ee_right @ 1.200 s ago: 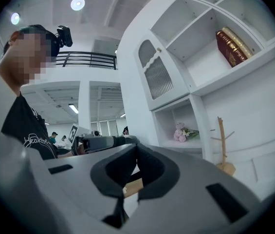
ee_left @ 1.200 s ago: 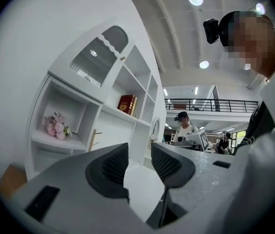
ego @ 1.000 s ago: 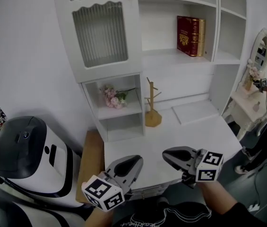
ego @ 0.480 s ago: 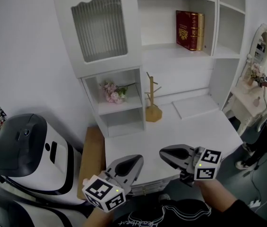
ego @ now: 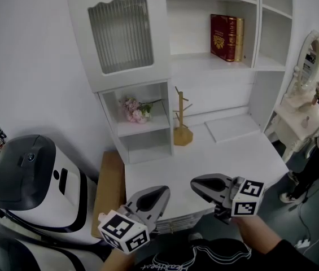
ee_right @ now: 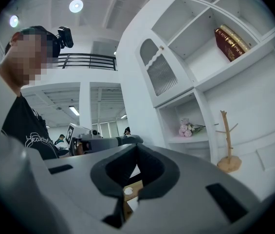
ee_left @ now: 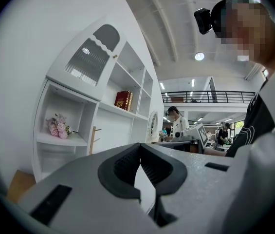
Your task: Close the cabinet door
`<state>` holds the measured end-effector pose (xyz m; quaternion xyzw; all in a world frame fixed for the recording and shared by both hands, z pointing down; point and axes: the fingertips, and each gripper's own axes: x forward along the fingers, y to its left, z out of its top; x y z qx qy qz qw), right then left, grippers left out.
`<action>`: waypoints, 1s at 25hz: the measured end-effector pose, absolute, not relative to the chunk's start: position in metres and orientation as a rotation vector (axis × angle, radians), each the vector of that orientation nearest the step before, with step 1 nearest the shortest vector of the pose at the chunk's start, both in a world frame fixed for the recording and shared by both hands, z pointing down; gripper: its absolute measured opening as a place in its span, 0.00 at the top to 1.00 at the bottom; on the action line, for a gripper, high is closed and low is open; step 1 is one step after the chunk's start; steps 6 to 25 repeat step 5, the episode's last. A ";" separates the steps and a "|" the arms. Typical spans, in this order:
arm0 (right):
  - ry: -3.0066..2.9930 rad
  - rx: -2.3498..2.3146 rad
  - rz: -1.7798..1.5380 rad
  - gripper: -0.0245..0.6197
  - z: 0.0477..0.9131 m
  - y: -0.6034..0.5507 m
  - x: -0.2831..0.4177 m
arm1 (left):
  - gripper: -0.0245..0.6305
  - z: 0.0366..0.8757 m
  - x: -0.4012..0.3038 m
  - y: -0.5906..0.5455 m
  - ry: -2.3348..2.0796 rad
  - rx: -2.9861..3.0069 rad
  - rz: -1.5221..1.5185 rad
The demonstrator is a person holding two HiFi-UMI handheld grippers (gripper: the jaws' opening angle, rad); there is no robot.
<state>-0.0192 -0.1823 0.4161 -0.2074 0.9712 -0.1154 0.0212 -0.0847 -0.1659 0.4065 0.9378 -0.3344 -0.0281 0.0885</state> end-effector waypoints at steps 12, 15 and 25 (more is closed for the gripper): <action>3.007 -0.652 -0.351 0.95 0.417 -0.177 -0.020 | 0.96 0.409 -0.084 -0.162 -0.996 2.784 -0.082; 3.007 -0.652 -0.351 0.95 0.417 -0.177 -0.020 | 0.96 0.409 -0.084 -0.162 -0.996 2.784 -0.082; 3.007 -0.652 -0.351 0.95 0.417 -0.177 -0.020 | 0.96 0.409 -0.084 -0.162 -0.996 2.784 -0.082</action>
